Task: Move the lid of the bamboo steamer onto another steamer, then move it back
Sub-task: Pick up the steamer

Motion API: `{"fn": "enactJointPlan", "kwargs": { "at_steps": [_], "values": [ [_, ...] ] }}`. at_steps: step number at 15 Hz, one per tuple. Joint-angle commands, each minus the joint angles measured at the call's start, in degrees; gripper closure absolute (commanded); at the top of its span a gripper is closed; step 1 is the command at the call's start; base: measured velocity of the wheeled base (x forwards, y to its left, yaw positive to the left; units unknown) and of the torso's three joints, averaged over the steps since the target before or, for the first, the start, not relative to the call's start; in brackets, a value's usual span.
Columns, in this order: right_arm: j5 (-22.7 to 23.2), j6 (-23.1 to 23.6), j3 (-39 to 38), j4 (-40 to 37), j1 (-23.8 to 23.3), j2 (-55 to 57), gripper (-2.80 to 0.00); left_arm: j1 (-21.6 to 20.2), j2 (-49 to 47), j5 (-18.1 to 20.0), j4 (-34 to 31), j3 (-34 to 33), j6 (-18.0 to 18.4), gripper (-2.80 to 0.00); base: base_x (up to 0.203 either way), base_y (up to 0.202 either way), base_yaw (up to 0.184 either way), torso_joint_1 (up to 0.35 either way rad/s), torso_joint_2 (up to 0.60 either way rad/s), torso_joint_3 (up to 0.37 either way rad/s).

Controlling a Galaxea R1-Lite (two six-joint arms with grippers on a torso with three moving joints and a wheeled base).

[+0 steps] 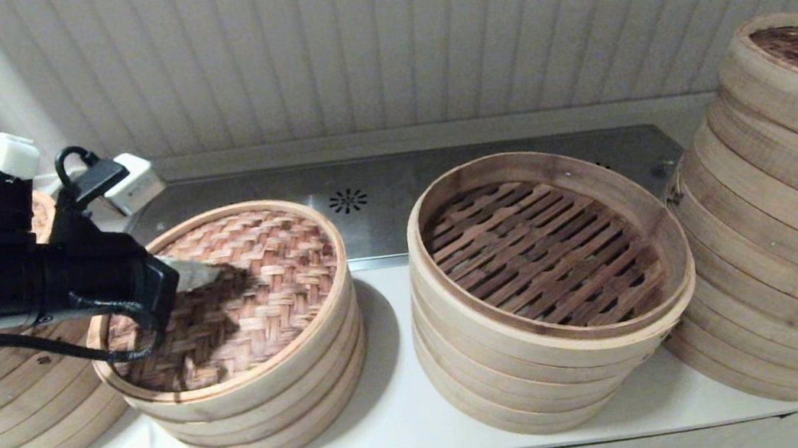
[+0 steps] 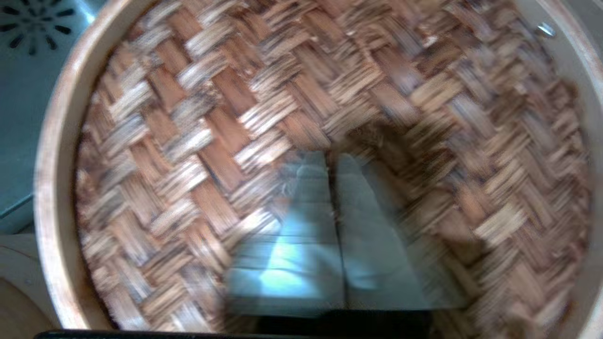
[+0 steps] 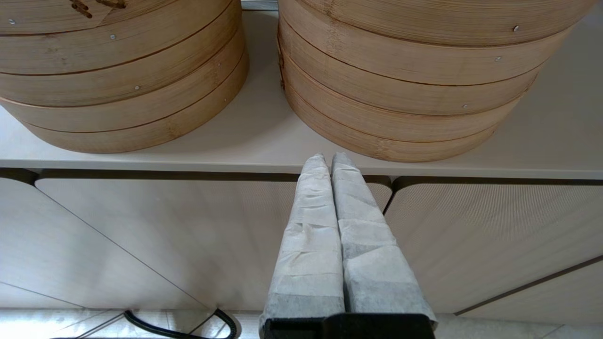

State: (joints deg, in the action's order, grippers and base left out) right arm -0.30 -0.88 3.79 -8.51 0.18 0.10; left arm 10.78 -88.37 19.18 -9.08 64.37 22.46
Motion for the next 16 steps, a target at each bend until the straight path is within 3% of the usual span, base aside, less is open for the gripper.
{"fn": "enactJointPlan", "kwargs": {
  "at_steps": [1, 8, 16],
  "values": [
    [0.0, 0.0, 0.0, -0.1, 0.0, 0.1, 0.00, 0.0, 0.0, 0.4, 0.2, -1.2, 0.1, 0.00, 0.000, 0.000, 0.000, 0.000, 0.00, 0.000],
    [0.0, 0.0, 0.1, -0.2, 0.0, 0.1, 0.00, -0.2, -0.7, 0.8, 4.0, -0.8, -0.5, 0.00, 0.000, 0.000, 0.000, 0.000, 0.00, 0.000],
    [0.0, 0.0, 0.1, -0.2, 0.0, 0.1, 0.00, -0.2, 1.9, 2.0, 4.2, 0.9, -2.9, 0.00, 0.000, 0.000, 0.000, 0.000, 0.00, 0.000]
  ]
}}
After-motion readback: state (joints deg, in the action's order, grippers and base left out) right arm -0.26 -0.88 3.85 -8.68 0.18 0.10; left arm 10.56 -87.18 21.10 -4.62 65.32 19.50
